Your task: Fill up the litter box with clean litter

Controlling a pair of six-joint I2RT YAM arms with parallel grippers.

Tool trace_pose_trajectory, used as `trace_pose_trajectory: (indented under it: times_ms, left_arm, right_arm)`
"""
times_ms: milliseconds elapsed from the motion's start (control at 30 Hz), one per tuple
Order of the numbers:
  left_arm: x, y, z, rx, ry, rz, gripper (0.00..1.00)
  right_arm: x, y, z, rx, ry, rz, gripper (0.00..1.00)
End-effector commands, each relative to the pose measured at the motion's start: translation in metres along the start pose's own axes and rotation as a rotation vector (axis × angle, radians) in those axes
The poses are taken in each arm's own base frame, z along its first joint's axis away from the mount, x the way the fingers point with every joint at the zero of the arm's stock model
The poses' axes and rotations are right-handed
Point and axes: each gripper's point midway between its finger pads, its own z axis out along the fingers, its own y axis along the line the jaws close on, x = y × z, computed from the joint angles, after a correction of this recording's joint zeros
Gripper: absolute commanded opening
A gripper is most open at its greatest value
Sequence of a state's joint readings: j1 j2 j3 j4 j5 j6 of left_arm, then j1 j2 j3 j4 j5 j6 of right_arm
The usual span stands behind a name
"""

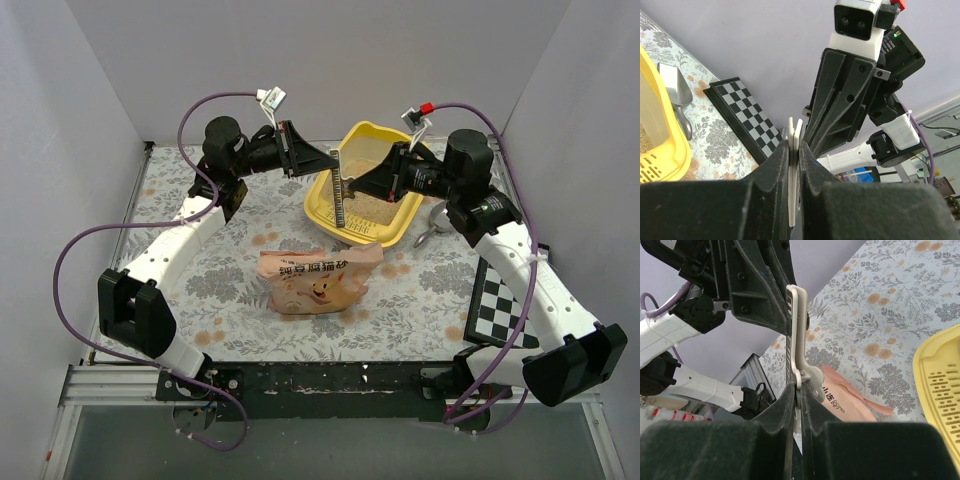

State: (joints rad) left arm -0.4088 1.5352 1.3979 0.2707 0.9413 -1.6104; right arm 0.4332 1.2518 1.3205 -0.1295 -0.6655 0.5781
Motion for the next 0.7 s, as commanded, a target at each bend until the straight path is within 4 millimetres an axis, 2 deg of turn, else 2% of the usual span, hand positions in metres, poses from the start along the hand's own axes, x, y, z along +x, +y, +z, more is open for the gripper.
trace_pose_trajectory:
  times_ms: [0, 133, 200, 367, 667]
  left_arm:
    - [-0.001, -0.020, -0.007, 0.044, 0.005, 0.043, 0.00]
    - [0.000, -0.022, -0.010, 0.049, 0.008, 0.047, 0.00]
    - [0.001, -0.025, -0.011, 0.055, 0.013, 0.048, 0.00]
    - [0.001, -0.033, -0.013, 0.068, 0.014, 0.059, 0.00]
    - [0.000, -0.044, -0.015, 0.102, 0.010, 0.051, 0.00]
  right_arm:
    - [-0.022, 0.015, -0.006, -0.005, -0.061, -0.081, 0.24]
    - [-0.018, 0.013, -0.012, 0.016, -0.047, -0.129, 0.60]
    - [-0.017, 0.014, -0.014, 0.016, -0.050, -0.153, 0.69]
    - [-0.016, 0.018, -0.016, -0.006, -0.055, -0.176, 0.77]
    - [-0.012, 0.033, -0.008, -0.134, -0.025, -0.139, 0.74]
